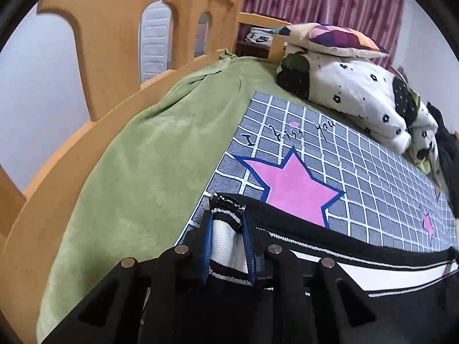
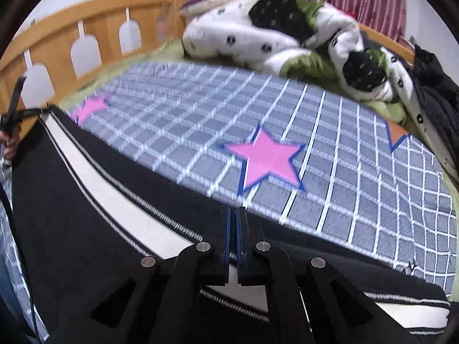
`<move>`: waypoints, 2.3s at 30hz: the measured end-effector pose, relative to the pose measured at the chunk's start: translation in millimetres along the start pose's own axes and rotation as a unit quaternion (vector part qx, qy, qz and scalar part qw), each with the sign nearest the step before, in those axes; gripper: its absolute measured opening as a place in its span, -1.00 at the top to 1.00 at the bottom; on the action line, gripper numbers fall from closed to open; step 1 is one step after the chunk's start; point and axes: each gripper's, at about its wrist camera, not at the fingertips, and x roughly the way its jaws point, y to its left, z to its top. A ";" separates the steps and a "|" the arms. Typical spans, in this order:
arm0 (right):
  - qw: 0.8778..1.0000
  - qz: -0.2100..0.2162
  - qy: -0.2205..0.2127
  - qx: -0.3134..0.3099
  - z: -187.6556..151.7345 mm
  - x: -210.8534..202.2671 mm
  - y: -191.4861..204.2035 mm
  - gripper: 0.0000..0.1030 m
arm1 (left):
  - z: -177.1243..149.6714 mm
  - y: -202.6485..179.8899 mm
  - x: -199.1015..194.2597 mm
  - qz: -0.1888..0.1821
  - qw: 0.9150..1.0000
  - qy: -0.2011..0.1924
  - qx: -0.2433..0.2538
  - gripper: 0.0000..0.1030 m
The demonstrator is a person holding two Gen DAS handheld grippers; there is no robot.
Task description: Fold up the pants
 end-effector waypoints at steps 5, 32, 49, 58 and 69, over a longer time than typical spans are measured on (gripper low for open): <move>0.999 -0.008 0.030 0.016 1.4 39.7 -6.8 0.94 | -9.6 4.2 36.8 0.019 0.999 0.027 -0.013 0.62; 0.997 -0.049 0.048 0.045 -27.0 21.6 -63.4 -0.11 | -3.9 4.6 20.7 -0.004 0.999 0.033 0.000 -0.20; 0.996 -0.075 0.030 0.025 -24.7 47.0 -49.8 0.88 | -11.3 -6.1 39.3 0.068 0.997 0.020 0.022 0.62; 0.983 -0.125 -0.025 0.136 -57.5 -28.7 -105.4 0.26 | -20.1 -36.8 -7.1 0.025 0.997 -0.022 0.064 -0.35; 0.977 -0.157 0.013 0.143 -61.2 8.1 -140.8 0.39 | -37.5 -58.2 46.1 0.056 0.993 0.044 0.091 -0.36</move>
